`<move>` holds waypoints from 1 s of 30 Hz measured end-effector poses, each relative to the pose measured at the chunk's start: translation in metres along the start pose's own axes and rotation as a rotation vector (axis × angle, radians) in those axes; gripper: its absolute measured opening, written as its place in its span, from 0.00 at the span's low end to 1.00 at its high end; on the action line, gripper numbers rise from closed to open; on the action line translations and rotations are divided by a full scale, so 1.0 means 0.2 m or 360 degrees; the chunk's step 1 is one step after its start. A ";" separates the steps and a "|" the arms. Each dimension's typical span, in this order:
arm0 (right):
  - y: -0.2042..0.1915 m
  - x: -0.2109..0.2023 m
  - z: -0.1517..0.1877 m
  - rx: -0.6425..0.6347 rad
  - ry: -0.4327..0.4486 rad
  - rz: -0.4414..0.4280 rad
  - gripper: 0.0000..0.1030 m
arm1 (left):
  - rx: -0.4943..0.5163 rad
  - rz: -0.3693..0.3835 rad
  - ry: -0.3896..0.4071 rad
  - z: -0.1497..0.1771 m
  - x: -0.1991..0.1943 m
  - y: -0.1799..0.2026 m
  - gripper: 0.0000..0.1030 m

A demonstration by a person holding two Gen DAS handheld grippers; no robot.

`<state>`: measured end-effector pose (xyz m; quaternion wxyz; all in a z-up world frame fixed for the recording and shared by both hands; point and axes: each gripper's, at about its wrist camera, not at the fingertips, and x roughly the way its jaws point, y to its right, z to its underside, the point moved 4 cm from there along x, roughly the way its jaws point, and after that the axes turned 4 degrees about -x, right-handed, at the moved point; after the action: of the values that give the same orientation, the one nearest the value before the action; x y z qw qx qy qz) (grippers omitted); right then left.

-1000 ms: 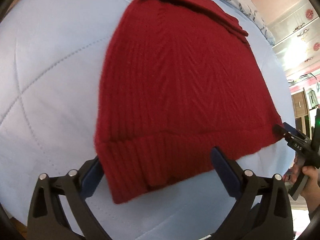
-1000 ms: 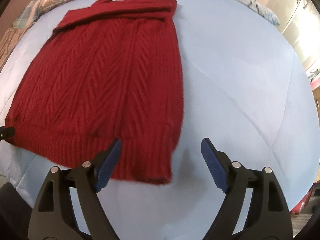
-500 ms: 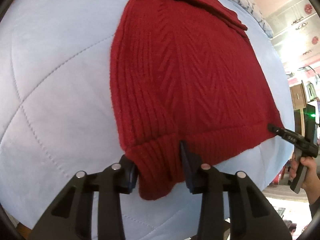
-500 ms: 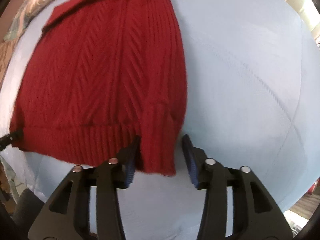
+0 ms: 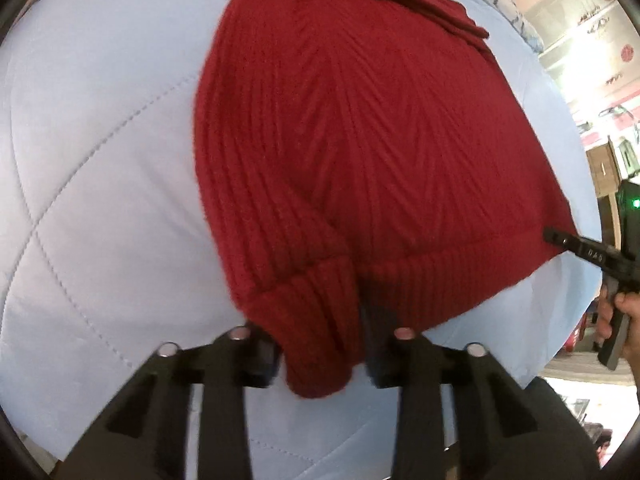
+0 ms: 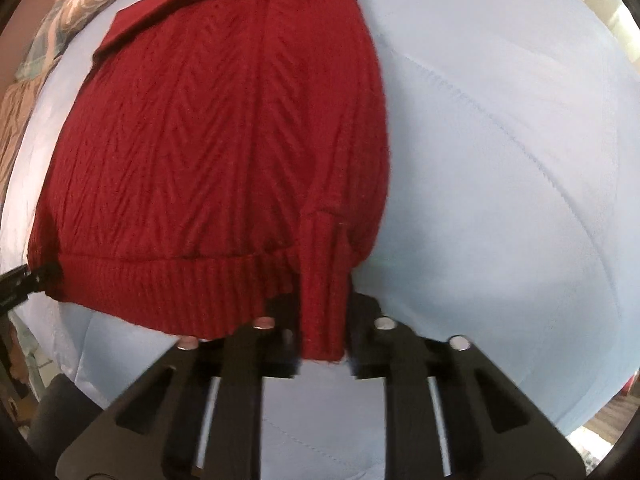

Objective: Fold small clothes
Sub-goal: 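Lift the hem with both tools and fold it toward the collar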

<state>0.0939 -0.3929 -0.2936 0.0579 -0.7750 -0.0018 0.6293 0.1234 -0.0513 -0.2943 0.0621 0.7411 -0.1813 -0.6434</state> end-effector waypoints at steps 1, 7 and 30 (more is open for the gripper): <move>-0.02 -0.01 0.00 -0.0029 0.0016 0.0013 0.11 | -0.0001 -0.0003 0.0006 0.00 0.00 0.00 0.23; -0.07 -0.18 -0.10 -0.0136 0.0225 0.0020 0.10 | 0.0207 -0.0115 0.0262 -0.13 -0.14 0.10 0.13; 0.00 -0.18 -1.31 -0.0050 0.0937 -0.0070 0.10 | 0.0302 -0.0432 0.1173 -1.40 -0.26 0.08 0.13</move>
<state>0.3425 -0.4188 -0.2056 0.0574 -0.9248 -0.0115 0.3760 0.3886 -0.0881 -0.1939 -0.0312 0.9418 -0.1059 -0.3175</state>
